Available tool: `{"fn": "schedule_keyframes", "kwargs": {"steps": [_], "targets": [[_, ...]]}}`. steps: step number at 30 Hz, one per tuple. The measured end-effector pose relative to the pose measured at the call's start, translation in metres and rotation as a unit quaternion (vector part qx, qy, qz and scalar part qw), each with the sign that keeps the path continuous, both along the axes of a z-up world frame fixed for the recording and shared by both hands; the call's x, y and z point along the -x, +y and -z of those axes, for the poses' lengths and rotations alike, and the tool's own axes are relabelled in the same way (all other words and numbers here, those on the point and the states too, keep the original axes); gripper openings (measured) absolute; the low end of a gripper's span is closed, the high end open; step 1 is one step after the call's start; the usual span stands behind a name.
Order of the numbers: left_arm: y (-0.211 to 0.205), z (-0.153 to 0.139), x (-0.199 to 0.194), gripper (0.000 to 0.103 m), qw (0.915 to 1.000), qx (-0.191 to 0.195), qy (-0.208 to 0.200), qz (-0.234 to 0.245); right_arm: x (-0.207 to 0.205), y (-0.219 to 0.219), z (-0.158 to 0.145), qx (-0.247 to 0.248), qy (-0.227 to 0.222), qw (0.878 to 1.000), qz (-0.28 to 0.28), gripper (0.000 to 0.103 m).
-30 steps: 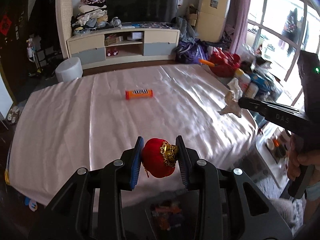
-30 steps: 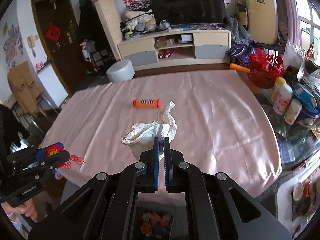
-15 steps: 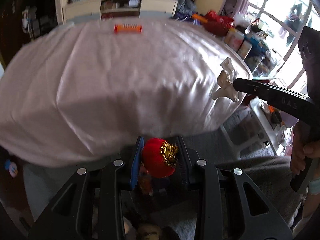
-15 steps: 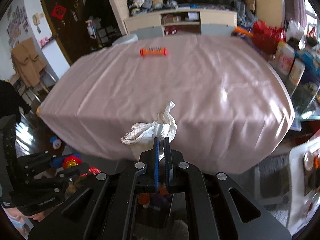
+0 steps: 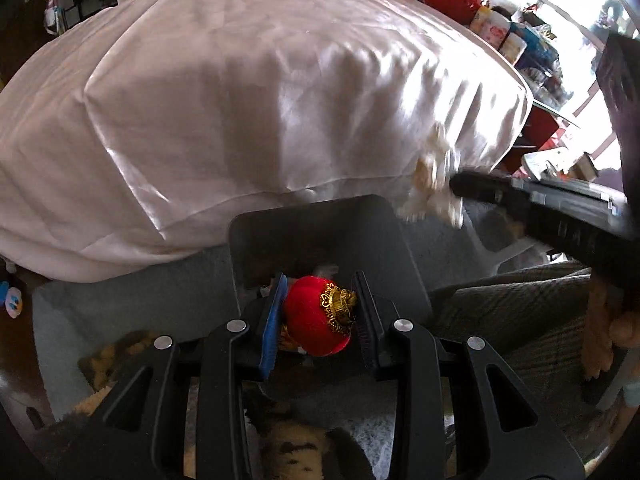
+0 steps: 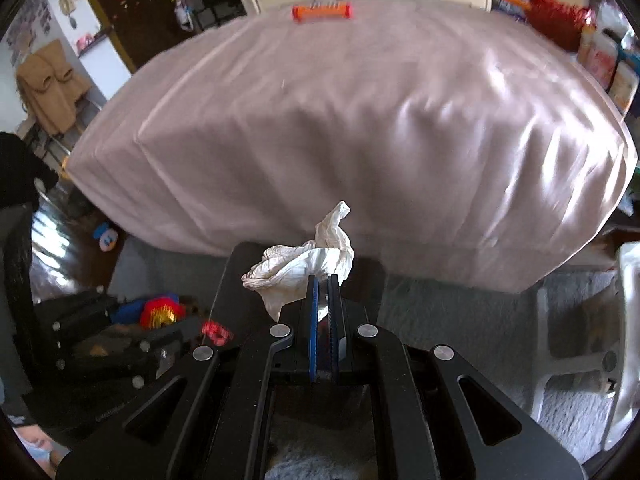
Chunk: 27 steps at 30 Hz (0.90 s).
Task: Collect trash
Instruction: 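Carry the red ornament and tissue to the grey bin and release them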
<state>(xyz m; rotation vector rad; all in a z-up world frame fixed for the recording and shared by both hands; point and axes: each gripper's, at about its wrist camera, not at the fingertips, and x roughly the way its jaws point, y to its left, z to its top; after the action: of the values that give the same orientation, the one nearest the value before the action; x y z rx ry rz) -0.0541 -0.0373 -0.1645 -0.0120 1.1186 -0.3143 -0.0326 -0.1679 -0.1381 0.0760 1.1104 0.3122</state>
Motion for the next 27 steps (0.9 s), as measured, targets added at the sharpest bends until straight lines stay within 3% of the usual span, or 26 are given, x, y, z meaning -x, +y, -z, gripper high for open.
{"fn": "schedule_keyframes", "kwargs": {"steps": [16, 20, 21, 23, 24, 27], "targets": [[0.000, 0.011, -0.008, 0.032, 0.9996, -0.002, 0.027, 0.007, -0.006, 0.005, 0.023, -0.020, 0.050, 0.999, -0.002, 0.010], [0.000, 0.012, -0.009, 0.049, 0.9995, -0.005, 0.029, 0.006, -0.011, -0.002, 0.028, -0.035, 0.069, 0.997, 0.011, 0.011], [0.000, 0.012, -0.008, 0.054, 0.9996, -0.006, 0.028, 0.007, -0.011, -0.003, 0.029, -0.034, 0.071, 0.997, 0.012, 0.013], [0.000, 0.011, -0.008, 0.059, 0.9996, -0.006, 0.026, 0.006, -0.011, -0.002, 0.029, -0.036, 0.071, 0.997, 0.010, 0.032], [0.000, 0.011, -0.008, 0.060, 0.9996, -0.006, 0.026, 0.006, -0.010, -0.001, 0.028, -0.036, 0.068, 0.997, 0.009, 0.048], [0.002, 0.011, -0.009, 0.062, 0.9996, -0.004, 0.027, 0.002, -0.011, -0.001, 0.024, -0.032, 0.059, 0.998, 0.012, 0.051]]}}
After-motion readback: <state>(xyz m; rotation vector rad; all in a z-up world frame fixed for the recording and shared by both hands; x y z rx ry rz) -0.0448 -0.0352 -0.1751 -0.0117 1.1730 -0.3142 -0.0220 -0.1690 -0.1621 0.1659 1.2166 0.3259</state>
